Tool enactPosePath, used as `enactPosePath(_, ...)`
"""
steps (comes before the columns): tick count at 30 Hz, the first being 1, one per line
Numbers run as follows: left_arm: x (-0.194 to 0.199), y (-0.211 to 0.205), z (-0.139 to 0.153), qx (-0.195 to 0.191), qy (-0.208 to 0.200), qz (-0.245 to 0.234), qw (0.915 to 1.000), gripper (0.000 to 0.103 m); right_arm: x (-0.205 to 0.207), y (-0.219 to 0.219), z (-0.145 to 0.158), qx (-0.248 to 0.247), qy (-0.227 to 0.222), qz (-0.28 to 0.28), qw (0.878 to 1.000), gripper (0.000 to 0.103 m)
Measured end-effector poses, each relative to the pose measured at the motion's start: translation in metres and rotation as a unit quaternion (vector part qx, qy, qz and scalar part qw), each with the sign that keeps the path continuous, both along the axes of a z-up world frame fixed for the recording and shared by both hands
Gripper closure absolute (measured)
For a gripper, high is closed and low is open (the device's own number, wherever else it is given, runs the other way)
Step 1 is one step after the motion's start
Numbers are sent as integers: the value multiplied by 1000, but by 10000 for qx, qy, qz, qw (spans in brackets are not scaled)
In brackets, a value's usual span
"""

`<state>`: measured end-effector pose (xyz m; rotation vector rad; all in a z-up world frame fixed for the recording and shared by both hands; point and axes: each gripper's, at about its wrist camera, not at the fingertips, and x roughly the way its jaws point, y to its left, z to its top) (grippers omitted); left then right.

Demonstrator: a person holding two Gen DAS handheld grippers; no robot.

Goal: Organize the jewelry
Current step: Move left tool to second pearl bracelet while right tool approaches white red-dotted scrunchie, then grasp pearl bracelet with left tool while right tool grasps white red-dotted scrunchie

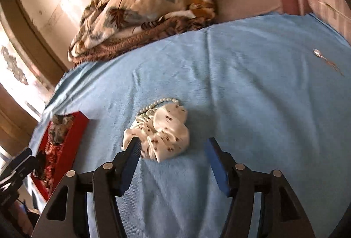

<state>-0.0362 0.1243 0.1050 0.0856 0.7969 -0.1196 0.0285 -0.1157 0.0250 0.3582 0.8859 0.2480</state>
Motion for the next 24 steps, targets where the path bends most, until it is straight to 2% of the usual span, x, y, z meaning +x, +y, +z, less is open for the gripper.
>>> enactPosePath(1, 5, -5, -1, -33, 35, -3, 10000, 41, 4, 1, -4, 8, 40, 38, 10000, 38)
enactPosePath(3, 13, -12, -2, -93, 91, 17, 9999, 41, 11, 3, -14, 109, 293, 176, 9994, 80)
enactPosePath(4, 18, -14, -2, -127, 123, 18, 9998, 41, 11, 1, -16, 106, 396, 160, 9990, 93)
enactPosePath(9, 54, -38, -16, -342, 502, -47, 9981, 42, -16, -23, 9, -502, 420, -136, 9978, 93)
enactPosePath(12, 76, -58, -29, -347, 691, -140, 9969, 42, -29, -44, 8, -598, 600, -364, 9957, 86)
enactPosePath(14, 91, -72, -38, -318, 791, -213, 9961, 42, -31, -57, -2, -429, 753, -452, 9952, 55)
enactPosePath(15, 99, -80, -43, -297, 851, -239, 9956, 42, -30, -63, -6, -335, 811, -496, 9949, 51)
enactPosePath(18, 120, -95, -56, -267, 1008, -291, 9941, 42, -24, -70, -10, -81, 861, -522, 9949, 50)
enactPosePath(24, 152, -116, -82, -67, 1214, -397, 9918, 49, -15, -63, -13, -61, 745, -433, 9963, 50)
